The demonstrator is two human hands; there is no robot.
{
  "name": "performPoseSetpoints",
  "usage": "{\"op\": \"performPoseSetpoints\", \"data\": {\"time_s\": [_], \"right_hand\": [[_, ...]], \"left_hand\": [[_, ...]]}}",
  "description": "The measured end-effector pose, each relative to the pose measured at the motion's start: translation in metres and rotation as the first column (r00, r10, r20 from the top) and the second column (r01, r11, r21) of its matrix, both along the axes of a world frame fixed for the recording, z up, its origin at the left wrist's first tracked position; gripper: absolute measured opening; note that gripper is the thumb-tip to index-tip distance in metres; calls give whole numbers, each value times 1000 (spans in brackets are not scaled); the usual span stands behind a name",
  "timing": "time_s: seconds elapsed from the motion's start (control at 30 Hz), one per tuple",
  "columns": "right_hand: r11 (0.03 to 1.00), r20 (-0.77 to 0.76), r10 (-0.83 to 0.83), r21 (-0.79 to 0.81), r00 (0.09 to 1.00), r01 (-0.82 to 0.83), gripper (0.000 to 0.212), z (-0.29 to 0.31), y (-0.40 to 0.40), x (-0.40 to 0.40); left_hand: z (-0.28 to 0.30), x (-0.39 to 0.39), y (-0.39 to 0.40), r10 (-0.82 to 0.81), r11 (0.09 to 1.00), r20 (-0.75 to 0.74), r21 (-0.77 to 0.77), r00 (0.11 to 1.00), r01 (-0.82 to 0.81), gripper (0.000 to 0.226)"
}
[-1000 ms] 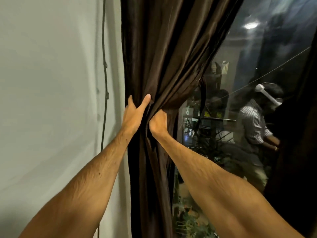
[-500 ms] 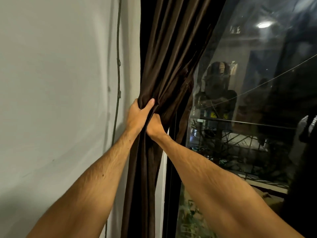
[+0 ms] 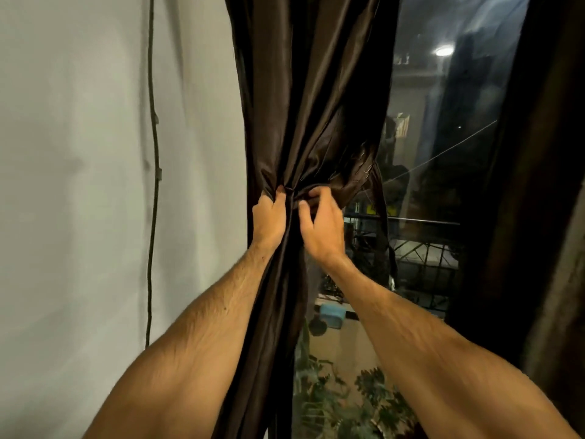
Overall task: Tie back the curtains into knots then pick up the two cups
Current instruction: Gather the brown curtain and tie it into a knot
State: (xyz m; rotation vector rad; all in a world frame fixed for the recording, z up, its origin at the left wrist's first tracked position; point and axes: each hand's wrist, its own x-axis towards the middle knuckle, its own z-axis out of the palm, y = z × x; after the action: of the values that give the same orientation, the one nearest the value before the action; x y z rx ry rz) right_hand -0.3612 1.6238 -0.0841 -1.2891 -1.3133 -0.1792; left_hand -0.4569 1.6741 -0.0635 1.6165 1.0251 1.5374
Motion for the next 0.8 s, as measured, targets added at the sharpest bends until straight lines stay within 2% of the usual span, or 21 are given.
{"op": "performPoseSetpoints", "data": {"time_s": [0.17, 0.4, 0.63, 0.7, 0.8], "right_hand": [[995, -89, -42, 86, 995, 50, 30, 15, -39, 44], [987, -209, -82, 120, 974, 109, 50, 30, -95, 101], [981, -329, -189, -27, 925, 190, 57, 33, -140, 173], [984, -362, -179, -66, 915, 167, 55, 27, -144, 190], [989, -375, -113, -132, 920, 68, 55, 23, -142, 198]], "left_hand": [[12, 55, -43, -73, 997, 21, -19, 997, 74, 43], [34, 129, -104, -94, 996, 33, 8, 995, 94, 64], [29, 207, -159, -186, 983, -79, -13, 979, 186, 59], [28, 222, -166, -203, 979, -83, -13, 976, 202, 53], [25, 221, -170, -191, 981, -54, -38, 980, 189, 58]]}}
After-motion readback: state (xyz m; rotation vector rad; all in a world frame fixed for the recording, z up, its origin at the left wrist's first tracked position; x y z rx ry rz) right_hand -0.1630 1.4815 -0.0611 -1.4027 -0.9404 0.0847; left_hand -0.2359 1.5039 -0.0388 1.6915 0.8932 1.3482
